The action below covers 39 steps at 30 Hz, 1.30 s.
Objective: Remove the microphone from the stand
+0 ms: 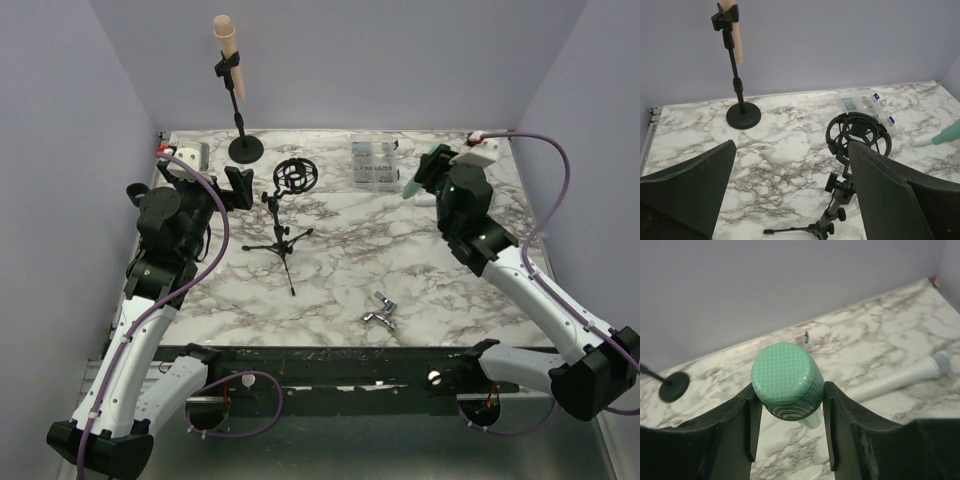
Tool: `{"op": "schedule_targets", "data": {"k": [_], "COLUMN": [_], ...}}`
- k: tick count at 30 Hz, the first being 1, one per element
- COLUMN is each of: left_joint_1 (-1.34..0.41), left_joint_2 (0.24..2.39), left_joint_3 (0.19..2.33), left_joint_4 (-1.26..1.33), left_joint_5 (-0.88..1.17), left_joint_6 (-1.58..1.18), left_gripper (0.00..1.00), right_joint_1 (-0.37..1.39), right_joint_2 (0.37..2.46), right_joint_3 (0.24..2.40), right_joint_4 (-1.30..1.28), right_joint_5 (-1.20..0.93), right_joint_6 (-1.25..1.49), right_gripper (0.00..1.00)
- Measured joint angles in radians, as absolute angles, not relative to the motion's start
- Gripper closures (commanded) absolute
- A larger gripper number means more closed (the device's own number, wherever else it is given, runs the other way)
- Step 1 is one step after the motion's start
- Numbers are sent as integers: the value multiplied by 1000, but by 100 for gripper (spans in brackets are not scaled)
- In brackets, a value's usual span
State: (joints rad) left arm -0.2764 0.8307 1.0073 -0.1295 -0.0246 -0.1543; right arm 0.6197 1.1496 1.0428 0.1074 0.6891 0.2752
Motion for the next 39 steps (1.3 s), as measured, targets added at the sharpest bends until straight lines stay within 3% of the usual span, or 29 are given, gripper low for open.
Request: {"op": "schedule_targets", "data": {"k": [4,8,14,21,32,39], "left_joint_1": [-276,-276,-277,-277,-277,-277], "left_joint_2": [831,831,831,831,831,831], "left_joint_3": [1007,1007,1007,1007,1007,1007], "left_joint_4": [-130,-130,-129,-130,-130,-130], "left_joint_5": [-22,-22,-21,-19,-17,-17], "left_joint_6": [-159,-162,-162,-163,-165,-165], "left_gripper": [1,1,1,1,2,2], "right_joint_1": [315,23,-262,-378,-439,-440], "right_joint_2": [1148,1174,1319,1368,1501,1632], "right_joint_3": [1012,1004,892,770,802,866], "right_joint_4": [-23,-62,-56,-69,-54,-29], "right_joint_5": [497,173,-188,-283,-179,-164], "right_joint_6": [475,694,945,1117,1175,1179], "right_gripper": [99,99,99,99,99,90]}}
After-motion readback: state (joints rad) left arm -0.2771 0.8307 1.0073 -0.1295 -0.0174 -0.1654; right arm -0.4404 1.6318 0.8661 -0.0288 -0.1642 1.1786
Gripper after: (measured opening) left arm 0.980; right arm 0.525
